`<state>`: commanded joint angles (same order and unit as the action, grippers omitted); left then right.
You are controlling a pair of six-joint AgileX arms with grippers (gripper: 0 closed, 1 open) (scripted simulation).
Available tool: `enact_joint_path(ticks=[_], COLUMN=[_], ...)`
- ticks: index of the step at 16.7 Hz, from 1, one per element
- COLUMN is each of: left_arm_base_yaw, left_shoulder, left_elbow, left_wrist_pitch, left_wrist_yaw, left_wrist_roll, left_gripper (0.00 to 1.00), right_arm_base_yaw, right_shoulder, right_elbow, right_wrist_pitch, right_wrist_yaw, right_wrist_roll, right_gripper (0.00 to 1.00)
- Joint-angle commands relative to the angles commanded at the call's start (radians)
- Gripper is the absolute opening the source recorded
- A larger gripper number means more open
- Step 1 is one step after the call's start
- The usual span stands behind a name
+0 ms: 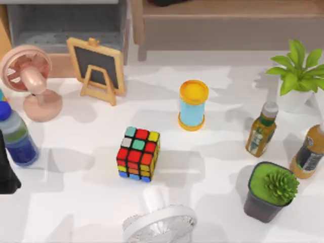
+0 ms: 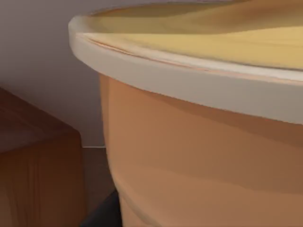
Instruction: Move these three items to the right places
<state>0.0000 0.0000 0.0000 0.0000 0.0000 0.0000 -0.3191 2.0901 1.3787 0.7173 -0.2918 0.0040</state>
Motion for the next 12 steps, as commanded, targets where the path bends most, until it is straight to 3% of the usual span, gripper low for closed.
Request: enact_joint_path(ticks=[7,12], left_arm_base_yaw=[0.0,0.0], left_shoulder=[0.0,0.0], left_elbow=[0.0,0.0], left_wrist_pitch=[0.0,0.0], left_wrist_yaw=[0.0,0.0], left_wrist_roll=[0.0,0.0], left_gripper=[1.0,1.0], right_arm_base_yaw=[-0.057,-0.062], right_shoulder=[-0.21,-0.24], right_elbow=[-0.283,-0.315], right_wrist_pitch=[0.068,0.078], right_wrist_yaw=[-0.042,-0.05], right_wrist_roll=[0.002,0.003], right_gripper=[0.0,0.0])
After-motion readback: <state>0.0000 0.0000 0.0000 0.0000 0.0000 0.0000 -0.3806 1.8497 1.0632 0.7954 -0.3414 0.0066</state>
